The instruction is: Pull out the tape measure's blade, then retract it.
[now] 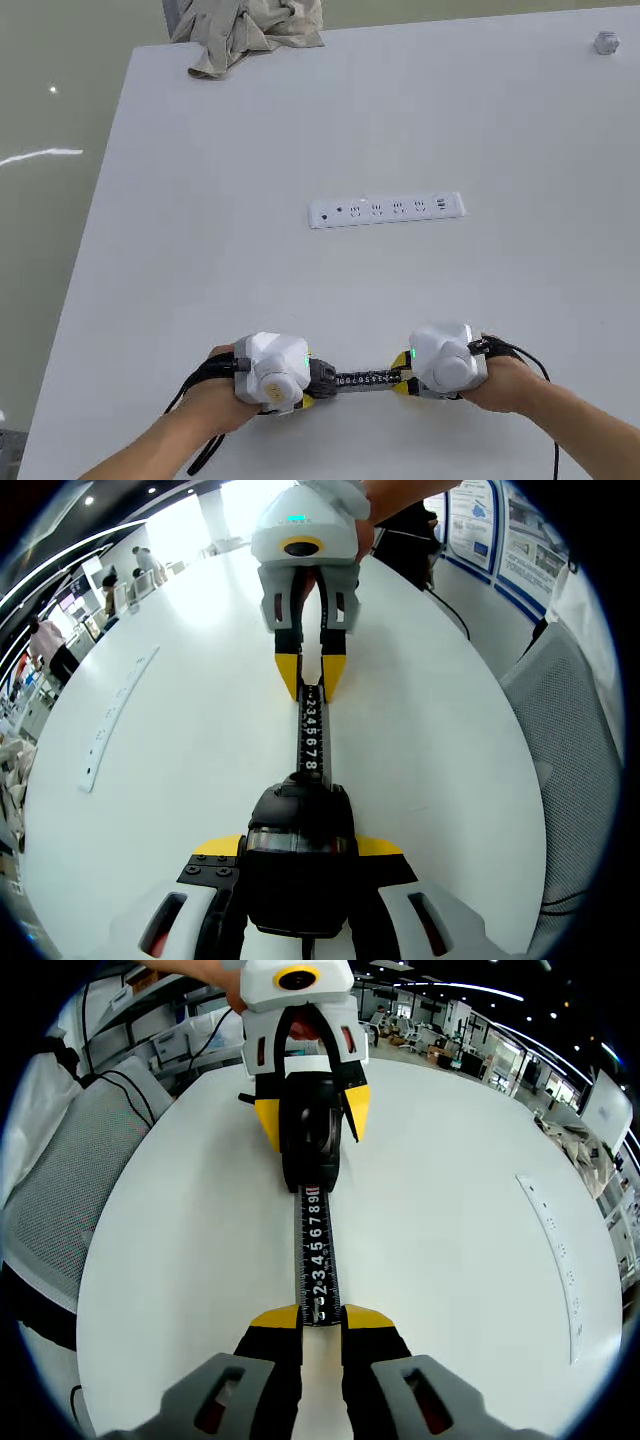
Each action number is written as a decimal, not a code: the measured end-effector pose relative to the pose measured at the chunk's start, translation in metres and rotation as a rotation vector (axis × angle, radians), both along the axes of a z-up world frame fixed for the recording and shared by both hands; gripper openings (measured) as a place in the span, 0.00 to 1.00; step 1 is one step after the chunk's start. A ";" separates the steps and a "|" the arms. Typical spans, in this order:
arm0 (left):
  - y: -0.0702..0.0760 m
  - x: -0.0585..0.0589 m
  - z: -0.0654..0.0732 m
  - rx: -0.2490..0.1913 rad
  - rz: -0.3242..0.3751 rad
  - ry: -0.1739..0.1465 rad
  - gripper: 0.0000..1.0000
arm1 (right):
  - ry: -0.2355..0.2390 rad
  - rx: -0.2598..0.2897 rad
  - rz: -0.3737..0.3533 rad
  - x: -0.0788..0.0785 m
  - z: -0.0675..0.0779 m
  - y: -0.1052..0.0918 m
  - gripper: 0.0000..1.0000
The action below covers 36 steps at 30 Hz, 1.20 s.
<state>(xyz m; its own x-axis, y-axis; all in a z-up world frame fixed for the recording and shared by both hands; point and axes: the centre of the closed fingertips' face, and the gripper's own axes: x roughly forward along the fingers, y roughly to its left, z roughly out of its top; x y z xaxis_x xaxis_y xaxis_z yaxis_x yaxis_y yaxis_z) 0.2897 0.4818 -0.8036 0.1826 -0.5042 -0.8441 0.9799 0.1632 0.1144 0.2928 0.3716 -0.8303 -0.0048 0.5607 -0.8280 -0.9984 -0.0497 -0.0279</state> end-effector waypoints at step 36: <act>0.000 -0.001 -0.001 0.009 -0.007 0.007 0.37 | -0.012 -0.045 -0.036 0.004 0.005 -0.066 0.13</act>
